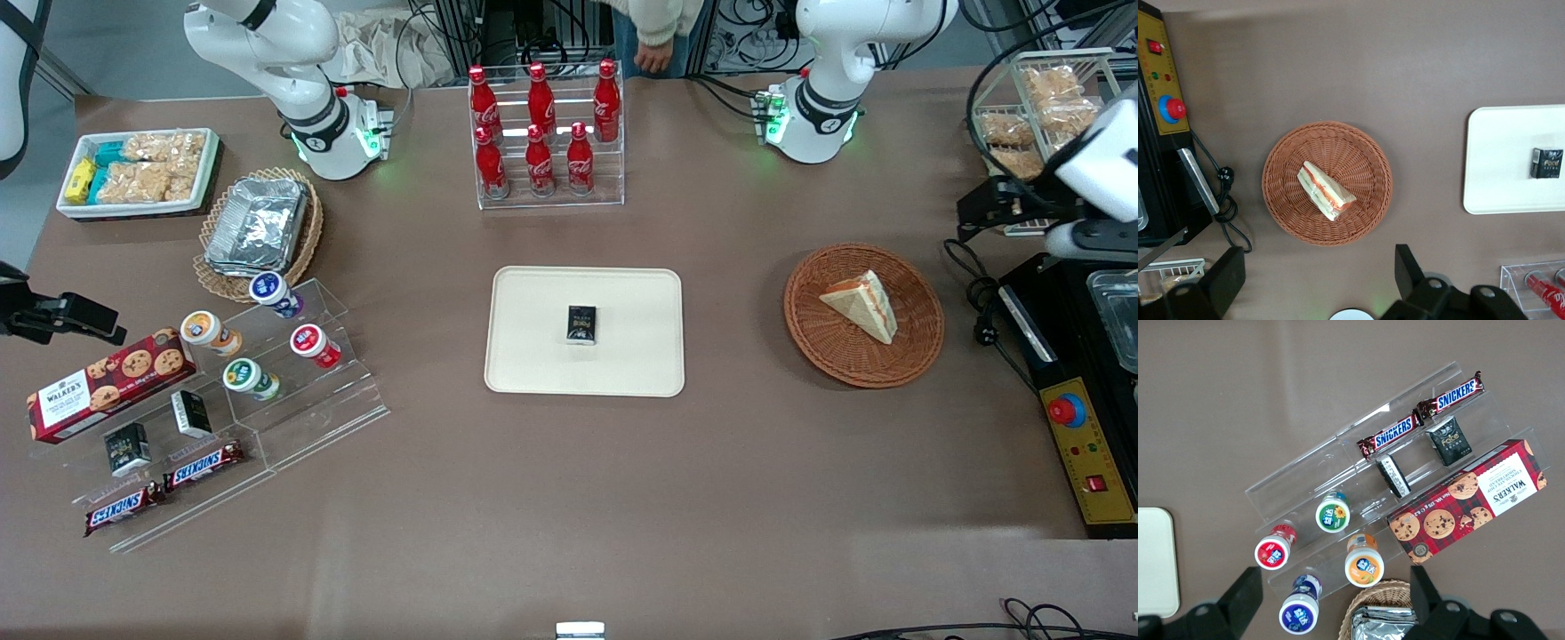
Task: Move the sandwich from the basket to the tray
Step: 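Move the left gripper over the wrapped sandwich in the wicker basket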
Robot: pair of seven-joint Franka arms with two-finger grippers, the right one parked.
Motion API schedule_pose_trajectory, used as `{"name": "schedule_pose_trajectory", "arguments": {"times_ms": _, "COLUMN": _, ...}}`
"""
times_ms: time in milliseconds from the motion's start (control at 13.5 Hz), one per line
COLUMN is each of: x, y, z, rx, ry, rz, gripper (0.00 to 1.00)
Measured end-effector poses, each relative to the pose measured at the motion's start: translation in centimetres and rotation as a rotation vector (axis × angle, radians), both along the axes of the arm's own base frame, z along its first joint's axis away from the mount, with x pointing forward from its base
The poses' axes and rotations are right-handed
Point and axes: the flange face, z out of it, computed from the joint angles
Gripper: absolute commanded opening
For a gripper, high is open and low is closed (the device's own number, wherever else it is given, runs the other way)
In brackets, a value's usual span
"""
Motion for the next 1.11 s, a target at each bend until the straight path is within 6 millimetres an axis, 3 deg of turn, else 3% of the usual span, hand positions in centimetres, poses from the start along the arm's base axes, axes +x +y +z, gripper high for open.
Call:
{"name": "schedule_pose_trajectory", "arguments": {"times_ms": 370, "x": 0.0, "y": 2.5, "z": 0.2, "rx": 0.007, "ry": 0.0, "rz": 0.057, "gripper": 1.0}}
{"name": "schedule_pose_trajectory", "arguments": {"times_ms": 593, "x": 0.1, "y": 2.6, "z": -0.4, "rx": 0.024, "ry": 0.02, "rz": 0.236, "gripper": 1.0}}
{"name": "schedule_pose_trajectory", "arguments": {"times_ms": 815, "x": -0.2, "y": 1.9, "z": -2.3, "rx": 0.054, "ry": 0.073, "rz": 0.538, "gripper": 1.0}}
{"name": "schedule_pose_trajectory", "arguments": {"times_ms": 1111, "x": -2.5, "y": 0.4, "z": -5.8, "rx": 0.085, "ry": 0.116, "rz": 0.68, "gripper": 1.0}}
